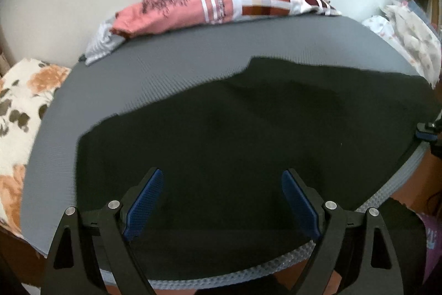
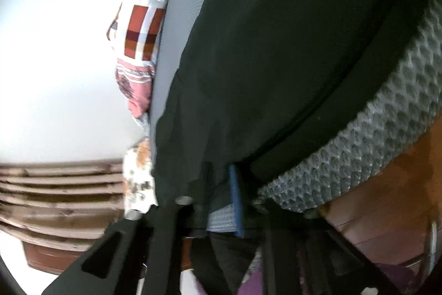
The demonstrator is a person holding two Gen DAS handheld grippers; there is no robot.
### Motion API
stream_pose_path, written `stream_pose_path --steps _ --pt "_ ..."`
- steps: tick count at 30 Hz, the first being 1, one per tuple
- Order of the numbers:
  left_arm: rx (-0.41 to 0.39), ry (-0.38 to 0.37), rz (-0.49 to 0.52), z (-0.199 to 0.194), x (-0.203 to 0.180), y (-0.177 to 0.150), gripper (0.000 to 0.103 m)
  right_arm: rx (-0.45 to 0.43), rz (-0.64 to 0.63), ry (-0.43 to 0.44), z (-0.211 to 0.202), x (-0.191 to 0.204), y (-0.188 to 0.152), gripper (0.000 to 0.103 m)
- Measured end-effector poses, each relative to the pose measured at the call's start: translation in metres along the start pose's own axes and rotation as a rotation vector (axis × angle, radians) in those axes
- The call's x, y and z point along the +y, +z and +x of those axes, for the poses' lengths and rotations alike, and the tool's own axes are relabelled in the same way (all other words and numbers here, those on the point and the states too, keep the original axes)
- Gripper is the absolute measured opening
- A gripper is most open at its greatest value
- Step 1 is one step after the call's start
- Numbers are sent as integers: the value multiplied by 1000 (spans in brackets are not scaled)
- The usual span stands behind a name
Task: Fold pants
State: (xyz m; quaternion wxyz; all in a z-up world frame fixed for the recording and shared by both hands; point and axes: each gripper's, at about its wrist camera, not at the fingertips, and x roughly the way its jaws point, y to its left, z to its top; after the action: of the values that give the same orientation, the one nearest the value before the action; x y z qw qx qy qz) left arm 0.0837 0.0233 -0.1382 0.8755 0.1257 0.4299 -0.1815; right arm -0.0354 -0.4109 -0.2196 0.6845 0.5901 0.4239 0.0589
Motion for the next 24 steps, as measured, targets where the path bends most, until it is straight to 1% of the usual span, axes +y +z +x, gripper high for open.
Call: stream_pose_path --steps 3,7,9,11,13,14,15,17,19,20,21,22,24 --pt "24 -3 -32 10 3 -5 88 1 -28 1 -2 4 -3 2" --pt "31 -13 -60 14 9 -8 88 3 -68 10 -15 13 -12 2" --pt "29 -14 -62 14 10 -10 88 4 -85 -23 -18 11 -15 2" --pt "41 -3 -58 16 10 -11 88 9 -53 -55 -16 -4 -14 2" --pt "51 1 -53 17 11 -13 88 2 -16 -8 -18 -15 -13 2" --pt "43 0 -50 16 10 -15 88 -12 -15 15 -21 -15 -13 5" --pt "32 -1 -47 13 10 -15 88 -26 -5 40 -25 -15 -12 6" --pt "28 -2 -40 13 9 -15 88 -27 20 86 -27 -14 -6 6" --pt "37 12 -36 16 8 -15 88 -31 10 64 -27 -10 -2 8" --pt "43 12 -40 19 9 -15 88 -23 15 44 -24 -9 0 12" --pt "45 5 -49 20 10 -15 88 -14 30 27 -22 -11 2 20" --pt "44 -1 -59 21 11 -16 88 -13 50 19 -19 -13 2 18" --pt "36 -9 -70 21 13 -16 88 -42 57 1 -18 -11 2 18"
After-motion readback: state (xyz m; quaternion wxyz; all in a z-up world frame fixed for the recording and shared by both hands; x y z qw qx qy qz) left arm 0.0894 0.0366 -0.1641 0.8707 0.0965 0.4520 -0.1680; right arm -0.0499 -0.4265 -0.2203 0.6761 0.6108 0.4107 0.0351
